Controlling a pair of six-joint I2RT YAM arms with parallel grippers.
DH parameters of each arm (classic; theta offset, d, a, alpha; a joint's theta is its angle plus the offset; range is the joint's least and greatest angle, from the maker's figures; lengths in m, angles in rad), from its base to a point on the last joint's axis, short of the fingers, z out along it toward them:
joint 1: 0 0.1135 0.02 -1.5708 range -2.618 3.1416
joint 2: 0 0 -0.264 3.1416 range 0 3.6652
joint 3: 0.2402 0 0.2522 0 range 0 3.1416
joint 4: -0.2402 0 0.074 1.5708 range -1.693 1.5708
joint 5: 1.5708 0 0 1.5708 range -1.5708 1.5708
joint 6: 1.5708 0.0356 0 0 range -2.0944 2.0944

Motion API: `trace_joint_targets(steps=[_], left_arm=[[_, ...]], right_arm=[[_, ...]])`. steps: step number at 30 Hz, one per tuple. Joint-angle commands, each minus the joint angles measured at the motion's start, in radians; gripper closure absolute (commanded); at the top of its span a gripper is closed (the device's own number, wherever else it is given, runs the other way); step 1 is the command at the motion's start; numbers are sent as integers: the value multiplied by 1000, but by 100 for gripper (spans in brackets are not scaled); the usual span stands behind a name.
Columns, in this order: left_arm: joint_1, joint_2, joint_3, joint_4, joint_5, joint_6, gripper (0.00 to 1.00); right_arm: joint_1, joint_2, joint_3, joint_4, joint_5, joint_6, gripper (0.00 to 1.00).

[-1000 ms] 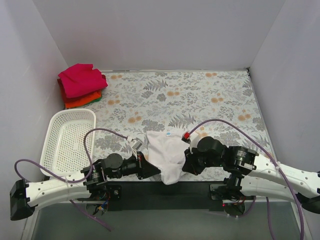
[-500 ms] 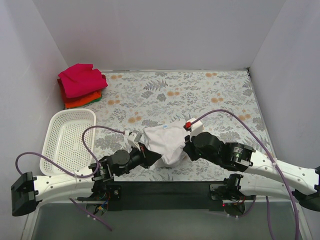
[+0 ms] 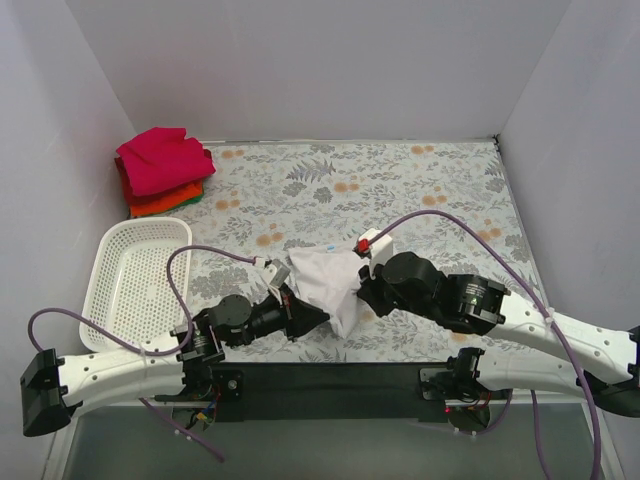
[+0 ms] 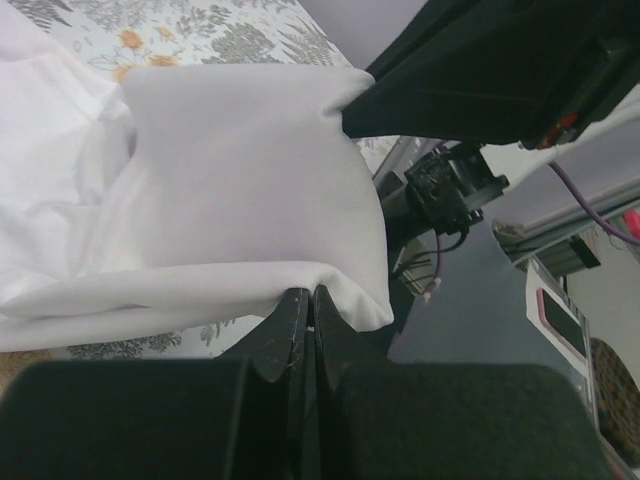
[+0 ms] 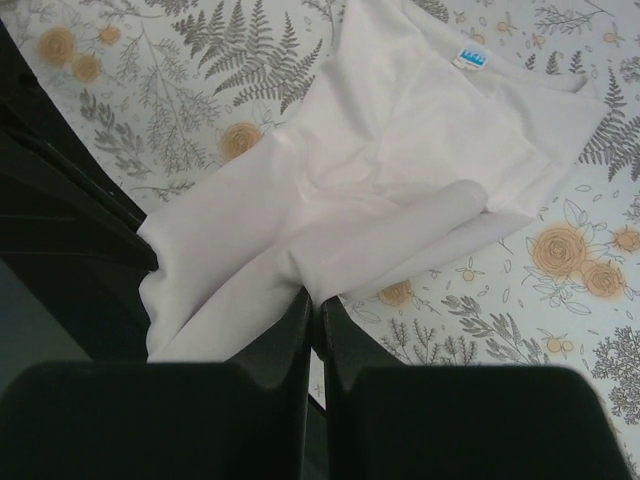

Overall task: Fold and stack the t-shirts
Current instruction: Fold the tshirt

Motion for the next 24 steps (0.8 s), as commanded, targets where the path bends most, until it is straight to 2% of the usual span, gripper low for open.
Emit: trace_joint_targets(steps=[1, 7, 13, 15, 17, 21, 24], left_arm=[[5, -58, 32, -47, 121, 31, 100], [5, -156, 25, -116, 189, 25, 100], [5, -231, 17, -136, 239, -10, 100], [5, -242, 9, -138, 209, -18, 100], [5, -244, -1, -145, 148, -36, 100], [5, -225, -12, -133, -53, -62, 100], [5, -199, -29, -102, -153, -87, 100]], right_arm=[[0, 6, 65, -52, -148, -57, 99], [0, -30, 87, -136, -291, -65, 99], [0, -96, 88, -167, -360, -45, 99], [1, -115, 84, -167, -360, -44, 99], [0, -115, 81, -165, -325, -42, 99], [0, -94, 79, -144, -137, -28, 99], [0, -72, 62, -99, 5, -15, 99]])
